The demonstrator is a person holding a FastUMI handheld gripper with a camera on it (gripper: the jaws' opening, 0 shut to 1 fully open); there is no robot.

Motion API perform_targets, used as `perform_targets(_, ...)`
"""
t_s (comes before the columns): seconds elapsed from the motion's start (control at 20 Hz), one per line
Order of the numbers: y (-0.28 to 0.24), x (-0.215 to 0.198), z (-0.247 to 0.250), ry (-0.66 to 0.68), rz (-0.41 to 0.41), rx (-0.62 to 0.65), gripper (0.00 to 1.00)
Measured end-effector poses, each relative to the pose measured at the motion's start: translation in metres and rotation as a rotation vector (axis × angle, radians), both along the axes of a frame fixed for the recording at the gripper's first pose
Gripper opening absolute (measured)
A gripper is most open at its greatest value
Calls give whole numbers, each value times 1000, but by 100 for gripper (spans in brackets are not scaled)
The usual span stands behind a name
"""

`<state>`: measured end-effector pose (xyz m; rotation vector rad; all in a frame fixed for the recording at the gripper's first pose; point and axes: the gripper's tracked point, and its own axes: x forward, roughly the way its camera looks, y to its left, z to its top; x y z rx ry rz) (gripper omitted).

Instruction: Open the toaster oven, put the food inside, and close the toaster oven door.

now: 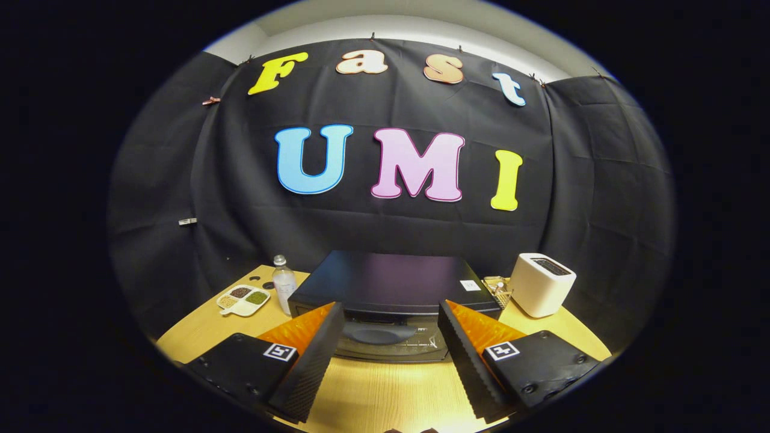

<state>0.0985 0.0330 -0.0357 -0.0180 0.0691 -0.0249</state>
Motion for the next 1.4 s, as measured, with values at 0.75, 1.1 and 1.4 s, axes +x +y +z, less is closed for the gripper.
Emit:
perform_targets(0.75, 8, 77, -76, 159, -27, 45, 98)
perform_targets(1.1, 11, 54, -83, 169, 8, 66, 98)
perform_targets(1.4, 12, 21, -99, 194, 21, 77, 97)
